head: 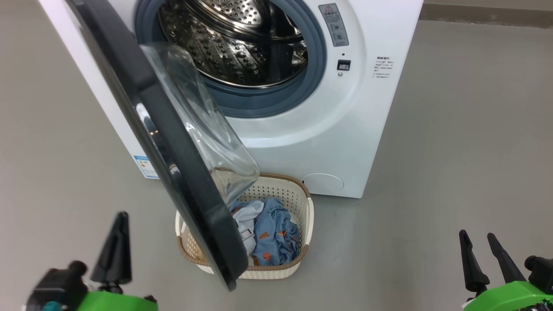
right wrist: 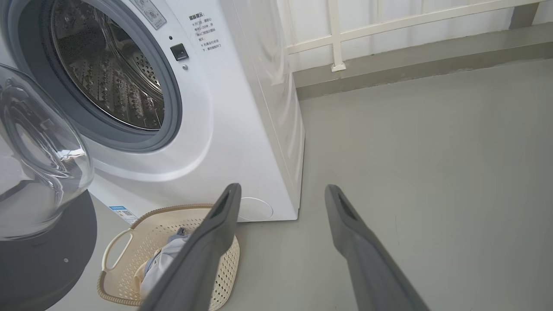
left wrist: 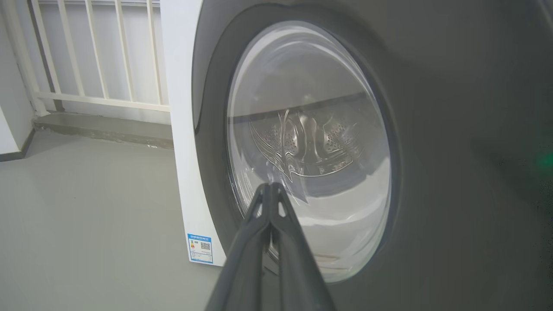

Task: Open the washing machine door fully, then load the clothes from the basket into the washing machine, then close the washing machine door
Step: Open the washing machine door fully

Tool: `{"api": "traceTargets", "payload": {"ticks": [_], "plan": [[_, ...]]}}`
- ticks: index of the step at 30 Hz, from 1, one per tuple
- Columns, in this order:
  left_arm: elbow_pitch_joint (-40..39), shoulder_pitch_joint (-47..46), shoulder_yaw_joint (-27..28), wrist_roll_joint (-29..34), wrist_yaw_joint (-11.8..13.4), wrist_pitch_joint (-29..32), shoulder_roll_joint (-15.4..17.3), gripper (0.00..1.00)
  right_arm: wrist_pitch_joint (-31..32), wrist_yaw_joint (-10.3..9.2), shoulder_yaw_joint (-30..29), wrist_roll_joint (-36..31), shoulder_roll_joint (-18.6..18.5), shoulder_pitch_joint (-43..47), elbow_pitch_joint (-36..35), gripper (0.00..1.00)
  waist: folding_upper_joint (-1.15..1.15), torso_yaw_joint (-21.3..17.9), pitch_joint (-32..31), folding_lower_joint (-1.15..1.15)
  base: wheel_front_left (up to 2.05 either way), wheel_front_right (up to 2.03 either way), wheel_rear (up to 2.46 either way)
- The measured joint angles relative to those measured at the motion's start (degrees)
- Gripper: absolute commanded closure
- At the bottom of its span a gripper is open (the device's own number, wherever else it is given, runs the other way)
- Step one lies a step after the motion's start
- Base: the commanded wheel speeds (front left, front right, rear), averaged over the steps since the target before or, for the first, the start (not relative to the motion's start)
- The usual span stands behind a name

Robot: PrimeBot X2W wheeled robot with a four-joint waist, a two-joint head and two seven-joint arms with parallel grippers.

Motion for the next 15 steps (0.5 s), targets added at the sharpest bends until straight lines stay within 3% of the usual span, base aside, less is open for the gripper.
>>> {"api": "traceTargets", "payload": {"ticks": [10, 15], "plan": [[-15.91, -0.49, 1.6, -0.91, 0.01, -0.02, -0.6, 1.0, 0.0, 0.01, -0.93, -0.01, -0.03, 0.79, -0.07, 0.0, 0.0, 1.44, -0.28, 0.0, 0.0, 0.0, 0.0], [-25.12, -0.48, -2.3, -0.7, 0.01, -0.08, -0.83, 1.0, 0.0, 0.0, -1.03, -0.44, -0.03, 0.79, -0.34, 0.0, 0.0, 1.47, -0.07, 0.0, 0.0, 0.0, 0.0]]}}
